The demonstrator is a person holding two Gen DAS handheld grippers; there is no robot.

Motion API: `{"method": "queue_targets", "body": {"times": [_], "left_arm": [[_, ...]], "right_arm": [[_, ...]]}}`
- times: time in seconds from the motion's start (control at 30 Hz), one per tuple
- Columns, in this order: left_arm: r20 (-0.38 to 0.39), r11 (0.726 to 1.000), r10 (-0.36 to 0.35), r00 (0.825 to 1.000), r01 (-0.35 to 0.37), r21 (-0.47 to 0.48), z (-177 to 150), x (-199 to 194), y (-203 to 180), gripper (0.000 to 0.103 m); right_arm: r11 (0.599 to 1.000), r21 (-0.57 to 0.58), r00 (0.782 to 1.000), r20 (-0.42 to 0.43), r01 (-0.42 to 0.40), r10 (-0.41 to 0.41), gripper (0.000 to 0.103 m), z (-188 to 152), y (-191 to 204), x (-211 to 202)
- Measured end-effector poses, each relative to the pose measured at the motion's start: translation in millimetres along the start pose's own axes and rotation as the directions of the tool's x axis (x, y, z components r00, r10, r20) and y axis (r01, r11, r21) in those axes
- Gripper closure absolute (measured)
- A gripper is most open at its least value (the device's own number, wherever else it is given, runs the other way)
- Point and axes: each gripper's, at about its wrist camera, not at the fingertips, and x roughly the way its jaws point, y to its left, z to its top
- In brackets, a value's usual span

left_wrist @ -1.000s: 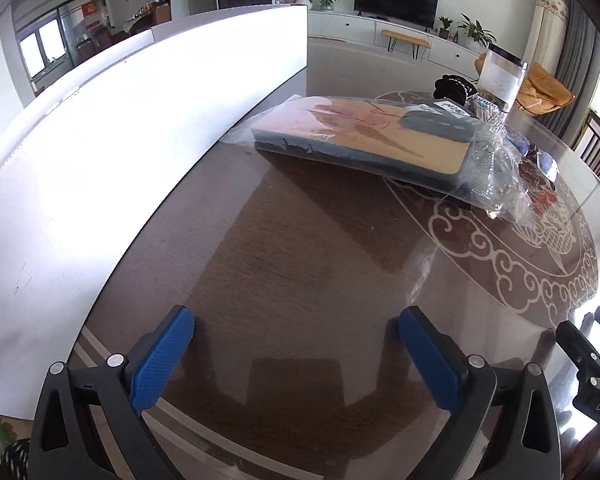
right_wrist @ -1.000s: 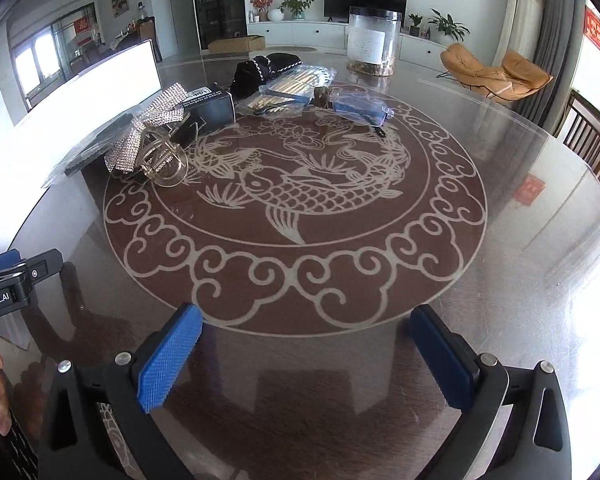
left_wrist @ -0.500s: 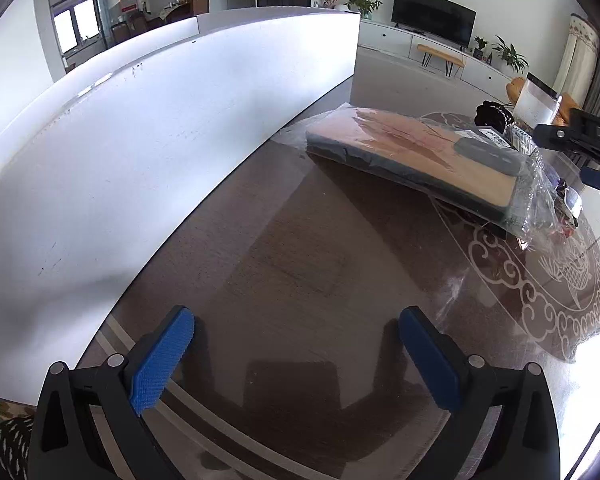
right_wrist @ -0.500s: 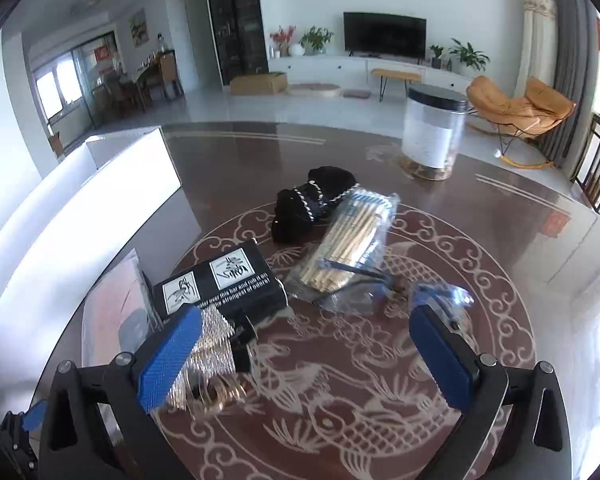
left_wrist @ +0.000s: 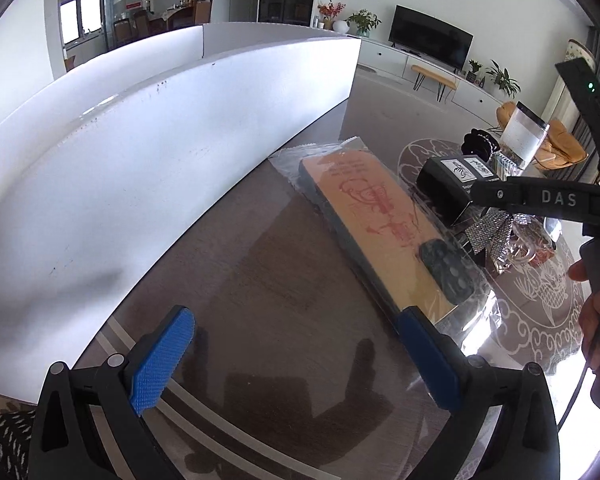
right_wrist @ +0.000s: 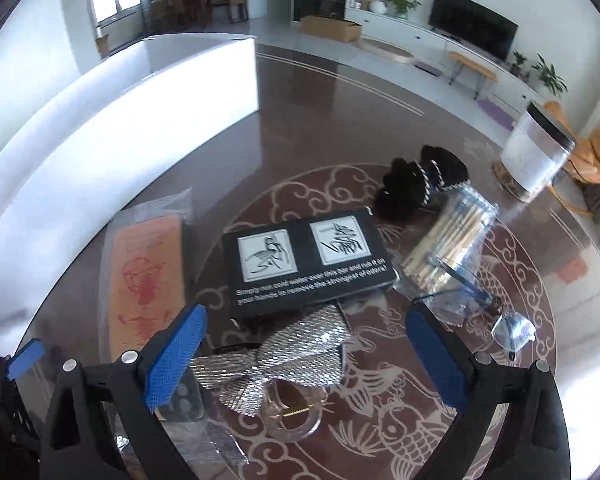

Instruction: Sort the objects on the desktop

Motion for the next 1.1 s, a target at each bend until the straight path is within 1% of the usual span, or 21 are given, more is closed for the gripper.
{"method": "queue_targets", "body": {"times": [0.03, 0.13, 0.17, 0.2, 0.23, 0.27, 0.3, 0.43, 0.53, 0.6, 0.67, 0.73, 0.8, 0.9, 0.97, 1.03, 1.1], "left_arm": [[0.017, 1.0, -0.01, 1.0, 0.01, -0.003, -1, -4, 1, 0.0], [0.072, 1.0, -0.026, 0.997, 0.027, -0.014, 1, -15, 4, 0.0], [0.08, 1.0, -0.024, 0.997, 0.026, -0.017, 2, -17, 5, 0.0], [0.079, 0.999, -0.025, 0.997, 0.026, -0.021, 2, -17, 6, 0.0], [0.072, 0.999, -0.027, 0.997, 0.029, -0.026, 4, -14, 7, 0.0], [0.065, 0.999, -0.031, 0.997, 0.033, -0.033, 5, -11, 8, 0.0], [0.06, 0.999, -0.033, 0.998, 0.036, -0.039, 5, -10, 9, 0.0], [0.037, 0.998, -0.048, 0.998, 0.05, -0.049, 4, -5, 8, 0.0], [-0.013, 0.996, -0.075, 0.997, 0.074, -0.053, 1, 4, 6, 0.0], [-0.037, 0.996, -0.07, 0.997, 0.068, -0.059, 1, 10, 4, 0.0], [-0.046, 0.997, -0.061, 0.997, 0.058, -0.058, 1, 13, 3, 0.0], [-0.04, 0.997, -0.06, 0.997, 0.058, -0.058, 1, 11, 4, 0.0], [-0.029, 0.995, -0.071, 0.997, 0.069, -0.072, 1, 8, 7, 0.0], [-0.001, 0.991, -0.089, 0.996, 0.088, -0.099, 3, 2, 13, 0.0], [0.018, 0.987, -0.109, 0.994, 0.11, -0.118, 4, -1, 17, 0.0], [0.029, 0.983, -0.125, 0.992, 0.128, -0.13, 5, -3, 19, 0.0], [0.013, 0.984, -0.13, 0.991, 0.131, -0.118, 4, 0, 15, 0.0]], "right_arm": [[0.999, 0.032, 1.0, -0.01, -0.001, 0.002, 0.003, -3, -4, 5], [0.993, 0.102, 0.998, -0.032, -0.052, 0.056, 0.004, -11, -10, 16], [0.993, 0.112, 0.998, -0.028, -0.049, 0.052, 0.005, -15, -9, 18], [0.992, 0.12, 0.999, -0.018, -0.043, 0.045, 0.009, -18, -9, 19], [0.99, 0.131, 0.999, -0.002, -0.048, 0.048, 0.019, -22, -10, 17], [0.988, 0.146, 0.998, 0.007, -0.058, 0.058, 0.025, -25, -13, 18], [0.985, 0.16, 0.998, 0.01, -0.063, 0.062, 0.034, -30, -17, 17], [0.984, 0.18, 1.0, 0.026, -0.006, 0.001, 0.034, -54, -39, 2], [0.976, 0.207, 0.996, 0.039, 0.066, -0.075, 0.035, -75, -64, -13], [0.976, 0.191, 0.993, 0.04, 0.104, -0.114, 0.035, -84, -71, -19], [0.984, 0.145, 0.993, 0.044, 0.105, -0.113, 0.035, -83, -70, -17], [0.99, 0.116, 0.995, 0.049, 0.081, -0.087, 0.035, -76, -61, -12], [0.996, 0.09, 0.997, 0.063, 0.028, -0.034, 0.035, -70, -47, -5], [0.999, -0.012, 0.995, 0.092, -0.047, 0.048, 0.035, -66, -11, -1], [0.989, -0.106, 0.989, 0.092, -0.103, 0.113, 0.035, -69, 15, -4], [0.969, -0.191, 0.981, 0.083, -0.159, 0.178, 0.035, -79, 34, -10], [0.949, -0.244, 0.973, 0.069, -0.199, 0.222, 0.035, -92, 46, -20]]}}
